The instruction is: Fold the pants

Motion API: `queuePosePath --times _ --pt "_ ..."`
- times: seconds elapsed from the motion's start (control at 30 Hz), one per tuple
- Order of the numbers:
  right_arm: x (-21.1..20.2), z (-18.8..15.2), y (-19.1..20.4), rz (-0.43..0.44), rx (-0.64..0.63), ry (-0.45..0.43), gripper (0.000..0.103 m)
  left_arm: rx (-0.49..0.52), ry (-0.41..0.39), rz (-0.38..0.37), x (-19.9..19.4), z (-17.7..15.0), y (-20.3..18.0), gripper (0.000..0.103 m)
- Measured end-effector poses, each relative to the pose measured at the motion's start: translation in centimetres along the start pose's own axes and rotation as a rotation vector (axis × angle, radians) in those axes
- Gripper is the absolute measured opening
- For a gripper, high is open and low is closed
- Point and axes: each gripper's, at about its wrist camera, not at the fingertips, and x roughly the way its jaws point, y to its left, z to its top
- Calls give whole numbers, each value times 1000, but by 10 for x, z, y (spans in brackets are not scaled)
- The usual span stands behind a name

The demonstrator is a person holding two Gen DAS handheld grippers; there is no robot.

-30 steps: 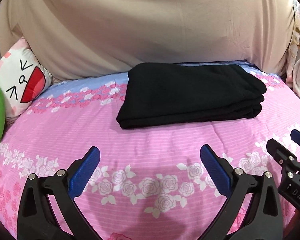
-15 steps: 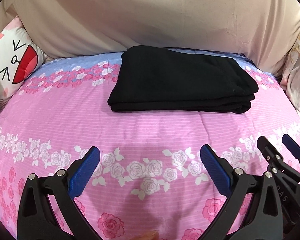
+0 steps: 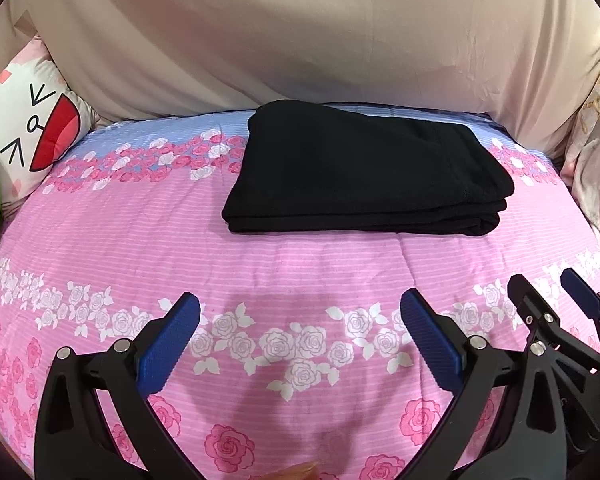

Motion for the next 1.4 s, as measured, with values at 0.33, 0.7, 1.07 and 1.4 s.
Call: queuePosePath --times 0.33,0.7,1.07,1.4 --pt "0 1 3 5 -5 1 77 6 -6 21 0 1 0 98" --pt "-3 -1 9 5 -7 -1 77 4 -9 27 -3 2 0 98" --pt "-5 -1 9 1 -3 -5 78 12 -15 29 -5 3 0 98" --pt "-4 0 10 5 -8 -1 78 43 -28 50 -5 3 -2 98"
